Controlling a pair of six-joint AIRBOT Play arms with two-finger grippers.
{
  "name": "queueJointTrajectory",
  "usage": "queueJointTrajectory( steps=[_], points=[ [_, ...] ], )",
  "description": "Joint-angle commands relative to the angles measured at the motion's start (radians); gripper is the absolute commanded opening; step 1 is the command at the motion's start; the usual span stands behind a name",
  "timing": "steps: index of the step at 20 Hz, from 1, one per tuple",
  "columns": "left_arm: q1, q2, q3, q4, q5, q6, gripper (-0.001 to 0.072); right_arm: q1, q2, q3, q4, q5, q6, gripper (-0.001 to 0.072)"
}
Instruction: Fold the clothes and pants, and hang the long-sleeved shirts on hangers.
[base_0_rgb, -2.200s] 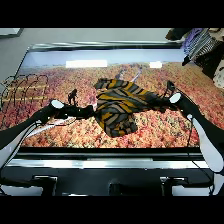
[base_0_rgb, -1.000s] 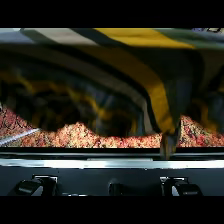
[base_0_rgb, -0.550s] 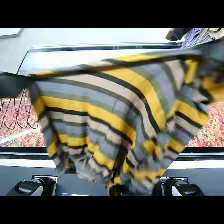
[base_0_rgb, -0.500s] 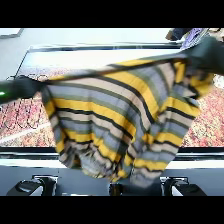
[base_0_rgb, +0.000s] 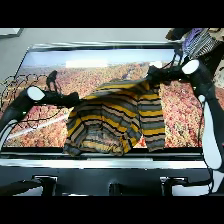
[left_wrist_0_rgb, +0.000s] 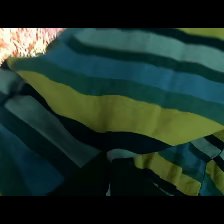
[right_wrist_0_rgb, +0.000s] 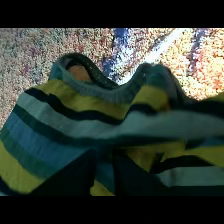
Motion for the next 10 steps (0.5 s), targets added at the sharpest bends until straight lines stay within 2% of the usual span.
queueJointTrajectory(
  steps=[1, 2, 3, 4, 7, 10],
  points=[
    [0.016, -0.077, -0.002, -0.063, 0.007, 0.025, 0.0188, -0.002, -0.054, 0.002, 0.021, 0.055, -0.019, 0.0331],
    [0.040, -0.068, 0.012, -0.063, -0.030, 0.026, 0.0384, -0.012, -0.033, 0.002, 0.020, 0.119, -0.039, 0.0504],
    [0.071, -0.055, 0.031, -0.063, -0.085, 0.027, 0.0564, -0.029, -0.006, 0.002, 0.013, 0.193, -0.066, 0.0576],
    [0.114, -0.032, 0.048, -0.062, -0.150, 0.052, 0.0654, -0.051, 0.029, 0.002, -0.001, 0.279, -0.098, 0.0576],
    [0.253, 0.096, 0.021, -0.037, -0.286, 0.120, 0.0677, -0.115, 0.150, -0.037, -0.079, 0.484, -0.122, 0.0611],
    [0.391, 0.287, -0.177, -0.018, -0.296, 0.133, 0.0676, -0.141, 0.321, -0.290, -0.043, 0.464, -0.063, 0.0632]
  ],
)
